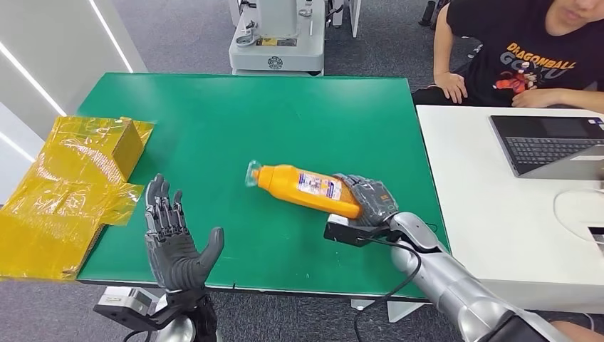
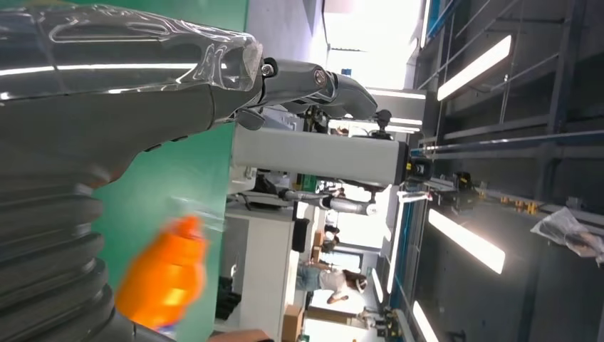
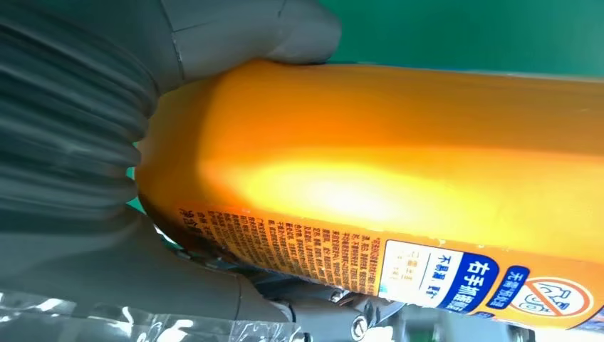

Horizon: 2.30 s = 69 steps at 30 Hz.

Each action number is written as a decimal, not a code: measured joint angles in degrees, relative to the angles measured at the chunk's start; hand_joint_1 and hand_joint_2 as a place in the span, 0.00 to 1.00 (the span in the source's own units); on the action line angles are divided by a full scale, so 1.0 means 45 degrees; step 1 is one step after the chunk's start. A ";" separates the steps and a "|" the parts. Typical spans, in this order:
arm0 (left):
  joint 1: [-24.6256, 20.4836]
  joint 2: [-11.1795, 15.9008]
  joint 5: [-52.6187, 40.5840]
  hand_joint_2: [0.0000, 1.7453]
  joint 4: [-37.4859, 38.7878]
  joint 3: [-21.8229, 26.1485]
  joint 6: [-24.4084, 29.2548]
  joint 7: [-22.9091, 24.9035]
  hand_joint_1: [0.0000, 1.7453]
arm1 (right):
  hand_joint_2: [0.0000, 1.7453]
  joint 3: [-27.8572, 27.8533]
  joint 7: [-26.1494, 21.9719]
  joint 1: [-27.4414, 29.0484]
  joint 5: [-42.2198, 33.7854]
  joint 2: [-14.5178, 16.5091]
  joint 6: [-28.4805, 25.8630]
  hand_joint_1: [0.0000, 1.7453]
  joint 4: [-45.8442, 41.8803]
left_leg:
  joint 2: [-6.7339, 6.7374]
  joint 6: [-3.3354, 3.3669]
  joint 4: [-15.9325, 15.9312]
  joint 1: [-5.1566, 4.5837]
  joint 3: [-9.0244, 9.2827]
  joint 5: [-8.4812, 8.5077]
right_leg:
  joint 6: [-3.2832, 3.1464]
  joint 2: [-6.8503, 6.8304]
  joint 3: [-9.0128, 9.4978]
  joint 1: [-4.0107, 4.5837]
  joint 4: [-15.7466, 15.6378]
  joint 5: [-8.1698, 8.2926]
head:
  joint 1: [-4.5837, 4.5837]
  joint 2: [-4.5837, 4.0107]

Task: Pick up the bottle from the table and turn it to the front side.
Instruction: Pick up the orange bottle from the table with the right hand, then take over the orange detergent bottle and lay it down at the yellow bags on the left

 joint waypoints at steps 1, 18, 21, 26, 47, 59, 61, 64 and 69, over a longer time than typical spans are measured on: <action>-0.0003 -0.0009 0.0002 1.00 -0.0001 0.0000 0.0074 0.0000 0.00 | 1.00 -0.0296 -0.0030 0.0123 -0.0147 0.0135 -0.0447 1.00 -0.0200 | -0.0002 0.0000 -0.0002 0.0000 0.0000 0.0000 | 0.0000 -0.0003 0.0000 0.0001 -0.0001 -0.0002 | 0.0001 0.0001; -0.1006 0.0115 0.2177 1.00 0.1121 -0.0595 -0.1777 0.0497 0.00 | 1.00 -0.2552 -0.3118 0.3522 -0.1453 0.1051 -0.2245 1.00 -0.4896 | -0.0002 0.0002 -0.0007 -0.0001 -0.0006 -0.0008 | 0.0005 -0.0005 -0.0006 0.0000 -0.0006 -0.0009 | 0.0001 0.0001; -0.1341 0.0241 0.2304 1.00 0.1436 -0.0908 -0.2094 0.0663 0.00 | 1.00 -0.2400 -0.3349 0.3641 -0.1227 0.1101 -0.1991 1.00 -0.5230 | 0.0000 0.0000 -0.0007 -0.0001 -0.0004 -0.0007 | 0.0004 -0.0004 -0.0005 0.0001 -0.0004 -0.0008 | 0.0000 0.0001; -0.1466 0.0306 0.2346 1.00 0.1554 -0.1045 -0.2169 0.0714 0.00 | 1.00 -0.2287 -0.3363 0.3692 -0.1195 0.1114 -0.1713 1.00 -0.5344 | 0.0000 0.0000 -0.0007 -0.0001 -0.0004 -0.0007 | 0.0004 -0.0004 -0.0005 0.0001 -0.0004 -0.0008 | 0.0000 0.0001; -0.2191 0.0845 0.2864 1.00 0.2911 -0.1496 -0.2747 0.0636 0.48 | 1.00 -0.0950 -0.3186 0.2799 -0.1529 0.1614 0.3767 1.00 -0.3443 | -0.0001 0.0000 -0.0009 -0.0001 -0.0010 -0.0007 | 0.0004 -0.0002 -0.0009 0.0000 -0.0005 -0.0009 | 0.0000 0.0001; -0.2526 0.0833 0.2848 1.00 0.3390 -0.1491 -0.2980 0.0437 1.00 | 1.00 -0.0952 -0.3201 0.2575 -0.1371 0.1784 0.3596 1.00 -0.3032 | 0.0000 -0.0001 -0.0008 -0.0001 -0.0010 -0.0007 | 0.0004 -0.0001 -0.0010 0.0000 -0.0005 -0.0009 | 0.0000 0.0001; -0.2565 0.0831 0.2839 1.00 0.3445 -0.1486 -0.2994 0.0437 1.00 | 1.00 -0.0955 -0.3202 0.2576 -0.1350 0.1791 0.3570 1.00 -0.3001 | 0.0000 -0.0001 -0.0008 -0.0001 -0.0010 -0.0007 | 0.0004 -0.0001 -0.0011 0.0000 -0.0005 -0.0009 | 0.0000 0.0001; -0.2645 0.0827 0.2824 1.00 0.3491 -0.1474 -0.2996 0.0437 1.00 | 1.00 -0.0955 -0.3213 0.2576 -0.1329 0.1816 0.3561 0.99 -0.2991 | 0.0000 -0.0001 -0.0009 -0.0001 -0.0010 -0.0007 | 0.0004 -0.0001 -0.0011 0.0001 -0.0005 -0.0009 | 0.0000 0.0001; -0.2681 0.0793 0.2797 1.00 0.3531 -0.1424 -0.2997 0.0424 1.00 | 1.00 -0.0952 -0.3223 0.2576 -0.1268 0.1878 0.3585 0.10 -0.2934 | 0.0000 -0.0001 -0.0009 -0.0001 -0.0010 -0.0007 | 0.0004 -0.0001 -0.0011 0.0001 -0.0005 -0.0009 | 0.0001 0.0001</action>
